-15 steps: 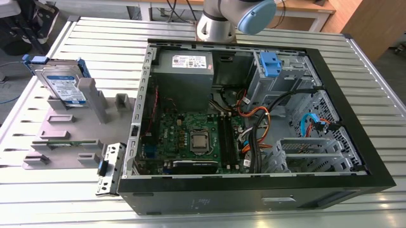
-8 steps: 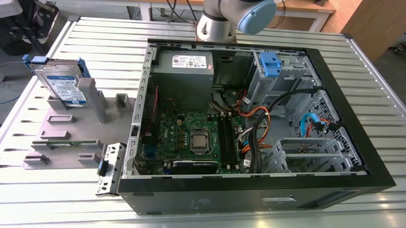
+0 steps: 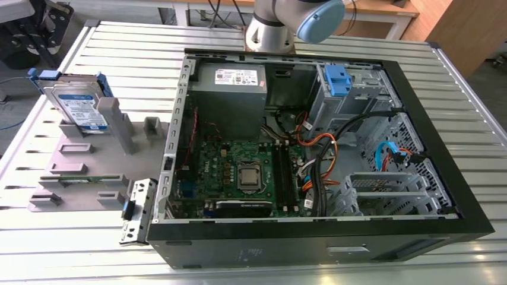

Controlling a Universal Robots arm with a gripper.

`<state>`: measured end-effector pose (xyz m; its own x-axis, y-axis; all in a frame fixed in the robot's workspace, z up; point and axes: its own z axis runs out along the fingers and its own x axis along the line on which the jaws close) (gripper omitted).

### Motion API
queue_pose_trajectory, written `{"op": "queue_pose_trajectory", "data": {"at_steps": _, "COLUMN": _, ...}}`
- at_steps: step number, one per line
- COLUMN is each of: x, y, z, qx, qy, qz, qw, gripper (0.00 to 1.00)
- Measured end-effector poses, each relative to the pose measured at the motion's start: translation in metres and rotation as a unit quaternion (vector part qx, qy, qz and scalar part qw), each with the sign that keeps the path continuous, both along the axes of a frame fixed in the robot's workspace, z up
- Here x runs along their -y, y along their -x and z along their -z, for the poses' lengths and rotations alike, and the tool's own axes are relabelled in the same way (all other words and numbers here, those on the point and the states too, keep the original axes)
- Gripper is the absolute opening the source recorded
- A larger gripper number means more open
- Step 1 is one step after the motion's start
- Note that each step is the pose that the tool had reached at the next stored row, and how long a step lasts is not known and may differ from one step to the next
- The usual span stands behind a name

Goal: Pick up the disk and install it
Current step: 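Pick up the disk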

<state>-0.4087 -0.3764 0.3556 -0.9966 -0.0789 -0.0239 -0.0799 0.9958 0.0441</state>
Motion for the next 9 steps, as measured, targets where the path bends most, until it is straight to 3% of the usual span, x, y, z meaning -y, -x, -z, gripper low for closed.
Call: {"op": "queue_pose_trajectory", "data": {"at_steps": 9, "x": 0.0000, "y": 0.0000, "z": 0.0000, "qx": 0.0000, "qy": 0.0000, "qz": -0.002, "qw": 1.00000, "gripper": 0.11}}
